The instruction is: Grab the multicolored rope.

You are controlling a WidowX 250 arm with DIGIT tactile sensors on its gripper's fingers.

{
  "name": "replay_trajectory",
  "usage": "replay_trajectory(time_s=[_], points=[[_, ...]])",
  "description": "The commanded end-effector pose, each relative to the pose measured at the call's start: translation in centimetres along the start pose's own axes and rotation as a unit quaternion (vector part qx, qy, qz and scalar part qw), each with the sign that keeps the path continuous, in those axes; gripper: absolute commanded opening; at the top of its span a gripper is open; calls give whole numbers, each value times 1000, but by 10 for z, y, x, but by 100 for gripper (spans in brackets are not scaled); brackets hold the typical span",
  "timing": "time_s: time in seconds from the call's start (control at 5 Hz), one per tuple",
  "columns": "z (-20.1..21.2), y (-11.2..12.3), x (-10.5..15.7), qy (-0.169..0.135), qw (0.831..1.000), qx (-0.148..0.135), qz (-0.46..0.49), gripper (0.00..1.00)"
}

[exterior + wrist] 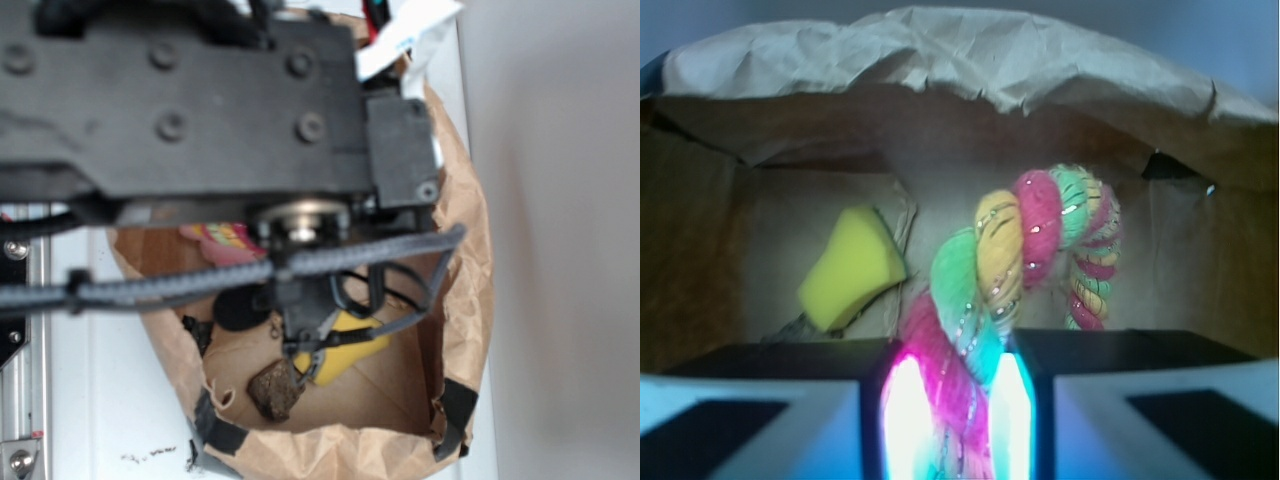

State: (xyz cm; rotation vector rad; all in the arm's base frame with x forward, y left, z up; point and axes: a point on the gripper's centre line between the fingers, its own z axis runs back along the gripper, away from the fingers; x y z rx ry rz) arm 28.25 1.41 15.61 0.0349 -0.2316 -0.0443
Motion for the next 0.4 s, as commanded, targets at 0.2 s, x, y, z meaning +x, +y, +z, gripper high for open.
replay_trajectory(time_s=[0.2], points=[[13, 0, 4, -41, 999, 7, 3, 0]])
